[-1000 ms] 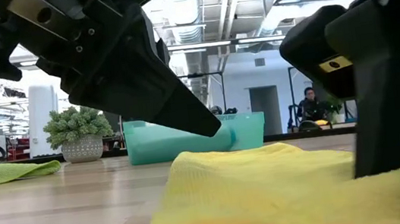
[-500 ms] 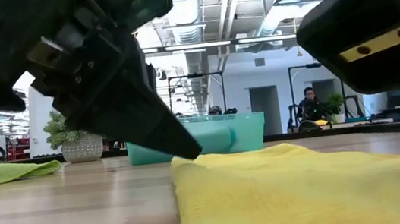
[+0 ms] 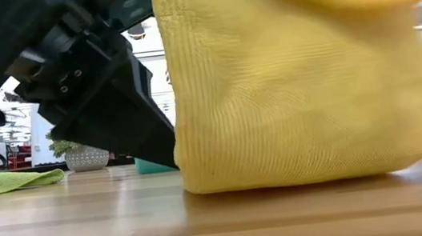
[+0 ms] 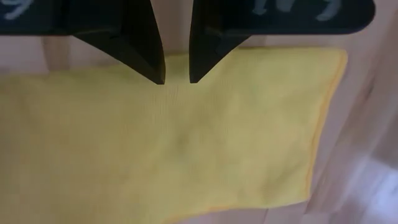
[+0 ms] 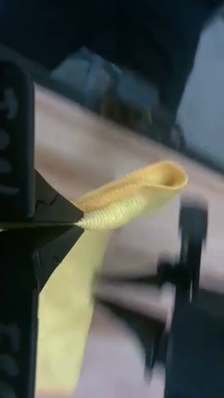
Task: Fold microfiber towels
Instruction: Fold the yellow towel
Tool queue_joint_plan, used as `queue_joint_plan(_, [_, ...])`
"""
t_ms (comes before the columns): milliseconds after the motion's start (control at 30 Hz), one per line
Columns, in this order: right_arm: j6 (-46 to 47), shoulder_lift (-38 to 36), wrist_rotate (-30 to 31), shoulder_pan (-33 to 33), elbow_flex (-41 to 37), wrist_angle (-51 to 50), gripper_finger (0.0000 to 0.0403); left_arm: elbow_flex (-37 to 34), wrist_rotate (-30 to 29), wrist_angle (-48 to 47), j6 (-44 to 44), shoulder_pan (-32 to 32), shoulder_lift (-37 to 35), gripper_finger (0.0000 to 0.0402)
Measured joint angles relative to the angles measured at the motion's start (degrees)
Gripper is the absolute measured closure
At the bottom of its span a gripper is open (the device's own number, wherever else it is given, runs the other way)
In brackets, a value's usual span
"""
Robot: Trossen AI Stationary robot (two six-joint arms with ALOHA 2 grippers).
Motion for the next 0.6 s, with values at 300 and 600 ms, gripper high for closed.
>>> queue_joint_plan(300, [-3.52, 0.83, -8.65, -13.66, -5.68, 0.61, 0.0392, 0.02, -6.22, -14.41, -1.05, -0.11, -4.19, 0.0336])
queue_joint_plan(600, [-3.59, 0.76, -12.0, -20.5, -9.51, 4.29, 0.0384, 0.0, -11.98, -22.04, 1.34, 0.94, -4.86, 0.0336])
